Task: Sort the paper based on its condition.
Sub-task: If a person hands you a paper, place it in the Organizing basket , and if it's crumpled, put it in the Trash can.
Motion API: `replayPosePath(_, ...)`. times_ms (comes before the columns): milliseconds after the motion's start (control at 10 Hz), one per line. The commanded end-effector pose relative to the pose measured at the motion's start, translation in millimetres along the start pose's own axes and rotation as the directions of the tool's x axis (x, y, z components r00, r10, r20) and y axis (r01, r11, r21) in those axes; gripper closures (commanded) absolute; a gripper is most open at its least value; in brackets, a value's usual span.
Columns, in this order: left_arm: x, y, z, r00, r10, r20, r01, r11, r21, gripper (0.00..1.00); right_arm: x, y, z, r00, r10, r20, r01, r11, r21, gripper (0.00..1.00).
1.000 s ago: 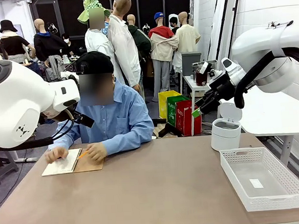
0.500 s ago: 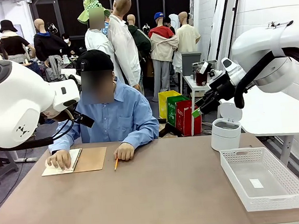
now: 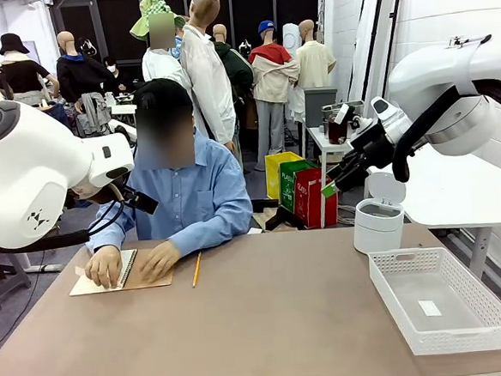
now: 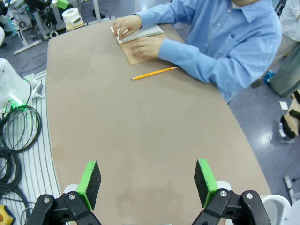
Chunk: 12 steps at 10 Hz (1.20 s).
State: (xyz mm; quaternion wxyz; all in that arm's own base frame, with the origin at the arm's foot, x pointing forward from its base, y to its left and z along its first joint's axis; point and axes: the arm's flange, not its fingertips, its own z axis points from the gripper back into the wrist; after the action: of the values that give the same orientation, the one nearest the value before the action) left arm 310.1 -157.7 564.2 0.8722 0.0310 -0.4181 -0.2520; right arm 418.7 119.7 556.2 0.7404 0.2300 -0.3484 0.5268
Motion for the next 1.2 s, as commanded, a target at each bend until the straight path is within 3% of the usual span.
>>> replayPosePath(0,-0.8,0.3,-0.7,1.000,-0.014,0.003,0.014,1.000,0.008,0.00,-0.2,-0.3,0.3,1.000,0.007,0.004,-0.007,1.000,0.002,0.00)
replayPosePath(1100,-0.8,0.3,-0.7,1.000,-0.014,0.003,0.014,1.000,0.008,0.00,-0.2,-0.3,0.3,1.000,0.007,0.004,-0.007,1.000,0.002,0.00)
